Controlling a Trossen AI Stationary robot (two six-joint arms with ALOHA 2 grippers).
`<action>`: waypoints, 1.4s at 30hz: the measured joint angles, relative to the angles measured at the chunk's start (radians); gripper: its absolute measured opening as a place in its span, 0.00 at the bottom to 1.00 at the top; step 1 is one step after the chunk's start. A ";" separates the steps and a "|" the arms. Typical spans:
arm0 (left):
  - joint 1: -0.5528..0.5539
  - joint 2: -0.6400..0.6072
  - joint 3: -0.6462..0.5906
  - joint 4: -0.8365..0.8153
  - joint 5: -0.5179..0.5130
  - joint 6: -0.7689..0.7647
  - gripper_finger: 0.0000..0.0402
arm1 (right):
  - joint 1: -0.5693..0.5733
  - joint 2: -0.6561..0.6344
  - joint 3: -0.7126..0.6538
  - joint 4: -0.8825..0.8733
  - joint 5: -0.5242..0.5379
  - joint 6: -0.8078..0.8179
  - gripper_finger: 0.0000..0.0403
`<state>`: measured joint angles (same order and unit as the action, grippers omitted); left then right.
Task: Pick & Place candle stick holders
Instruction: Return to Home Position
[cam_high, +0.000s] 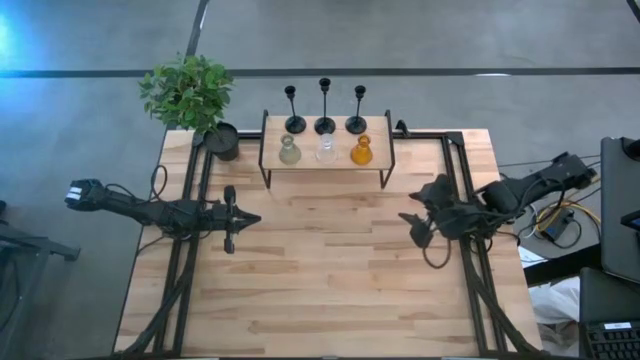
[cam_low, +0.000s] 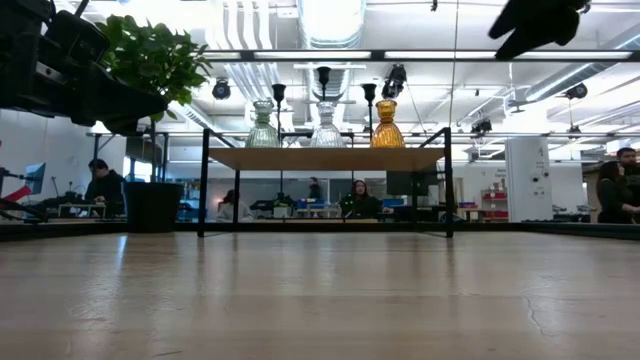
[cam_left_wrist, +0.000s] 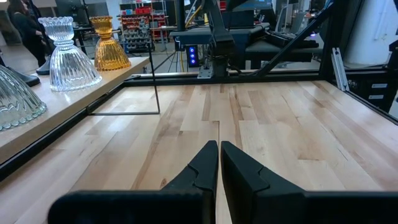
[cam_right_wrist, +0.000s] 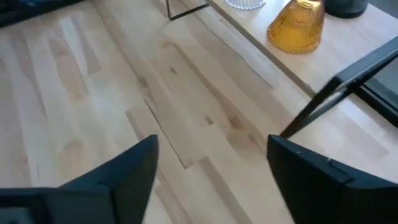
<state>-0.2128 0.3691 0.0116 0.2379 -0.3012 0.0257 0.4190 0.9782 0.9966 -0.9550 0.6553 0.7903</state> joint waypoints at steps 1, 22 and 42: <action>0.000 0.000 0.000 0.000 0.000 0.000 0.06 | 0.010 -0.018 0.000 -0.017 0.001 0.000 0.69; 0.000 0.000 0.000 0.000 0.000 0.000 0.06 | 0.188 -0.680 -0.533 0.320 -0.075 -0.302 0.02; 0.000 0.000 0.000 -0.001 0.000 0.000 0.06 | 0.090 -0.916 -0.936 0.865 -0.200 -0.568 0.02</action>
<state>-0.2127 0.3691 0.0117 0.2371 -0.3016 0.0254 0.5089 0.0626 0.0605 -0.0904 0.4552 0.2223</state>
